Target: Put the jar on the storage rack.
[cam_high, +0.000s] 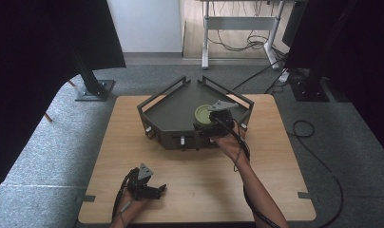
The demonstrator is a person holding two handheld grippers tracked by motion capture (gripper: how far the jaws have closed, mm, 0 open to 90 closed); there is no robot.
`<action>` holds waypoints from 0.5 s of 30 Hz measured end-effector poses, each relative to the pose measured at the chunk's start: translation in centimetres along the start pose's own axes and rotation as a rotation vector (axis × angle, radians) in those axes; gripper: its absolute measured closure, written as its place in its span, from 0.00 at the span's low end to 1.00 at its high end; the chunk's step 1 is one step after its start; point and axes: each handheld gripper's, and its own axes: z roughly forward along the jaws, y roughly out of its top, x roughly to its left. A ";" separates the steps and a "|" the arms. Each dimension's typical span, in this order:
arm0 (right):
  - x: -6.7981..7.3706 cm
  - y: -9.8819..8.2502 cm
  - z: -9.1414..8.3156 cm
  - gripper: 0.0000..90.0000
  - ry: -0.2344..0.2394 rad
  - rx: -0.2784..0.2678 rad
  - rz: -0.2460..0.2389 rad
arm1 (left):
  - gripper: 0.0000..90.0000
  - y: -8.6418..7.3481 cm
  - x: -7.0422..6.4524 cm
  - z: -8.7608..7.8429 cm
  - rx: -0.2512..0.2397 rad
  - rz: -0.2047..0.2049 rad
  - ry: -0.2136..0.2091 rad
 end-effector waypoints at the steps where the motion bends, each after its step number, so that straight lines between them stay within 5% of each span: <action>1: 0.0 0.1 0.2 0.10 -0.002 0.000 -0.003 | 0.02 0.0 0.0 0.0 0.000 0.000 0.000; 15: -0.8 1.0 2.0 0.10 -0.014 -0.004 -0.025 | 0.02 0.0 0.0 0.0 0.001 0.005 -0.005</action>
